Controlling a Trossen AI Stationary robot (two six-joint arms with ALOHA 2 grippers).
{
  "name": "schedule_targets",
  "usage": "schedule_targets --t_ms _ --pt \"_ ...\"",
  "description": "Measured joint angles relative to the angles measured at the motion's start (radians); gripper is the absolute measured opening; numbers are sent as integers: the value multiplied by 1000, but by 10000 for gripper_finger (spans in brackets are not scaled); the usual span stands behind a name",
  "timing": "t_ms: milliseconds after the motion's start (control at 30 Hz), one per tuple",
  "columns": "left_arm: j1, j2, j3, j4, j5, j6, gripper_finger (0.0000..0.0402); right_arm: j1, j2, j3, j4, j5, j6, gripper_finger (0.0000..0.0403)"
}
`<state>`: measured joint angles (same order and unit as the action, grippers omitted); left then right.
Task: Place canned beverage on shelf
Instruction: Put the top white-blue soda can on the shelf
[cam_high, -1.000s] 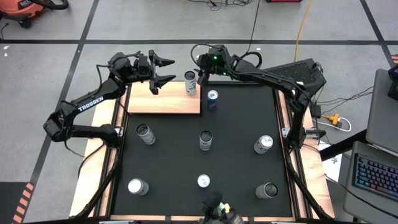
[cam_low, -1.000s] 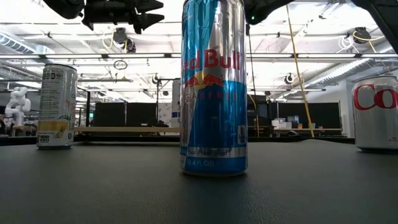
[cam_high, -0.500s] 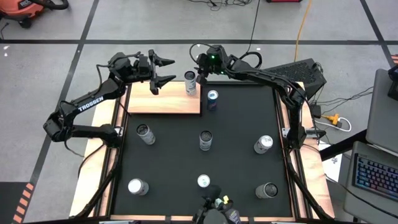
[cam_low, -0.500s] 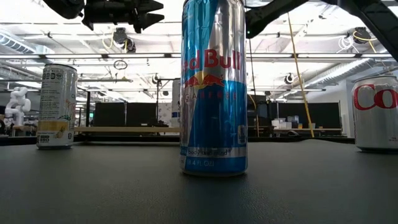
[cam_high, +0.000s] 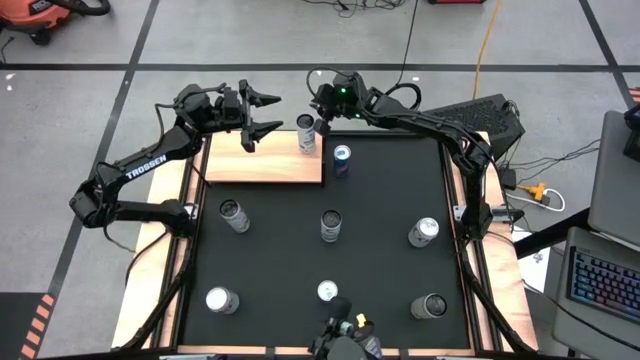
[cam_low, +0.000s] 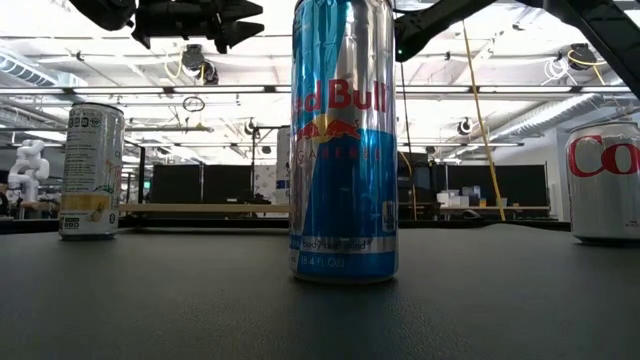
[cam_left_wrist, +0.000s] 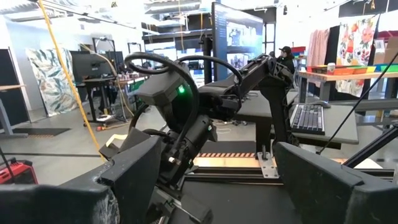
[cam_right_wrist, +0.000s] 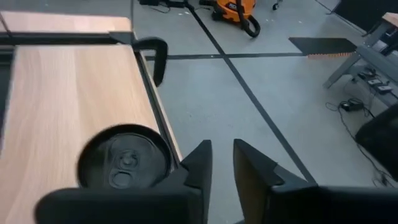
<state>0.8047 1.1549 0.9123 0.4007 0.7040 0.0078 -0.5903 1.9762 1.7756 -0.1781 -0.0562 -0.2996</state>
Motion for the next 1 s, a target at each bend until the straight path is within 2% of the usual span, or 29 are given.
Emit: schedule_targets --t_ms 167,400,1000 --pt "0 0 0 0 0 5 320 0 0 0 9 -1 0 4" --pt "0 0 0 0 0 6 320 0 5 0 5 -50 31 1" --pt "0 0 0 -3 0 5 320 21 52 2 17 -46 53 0"
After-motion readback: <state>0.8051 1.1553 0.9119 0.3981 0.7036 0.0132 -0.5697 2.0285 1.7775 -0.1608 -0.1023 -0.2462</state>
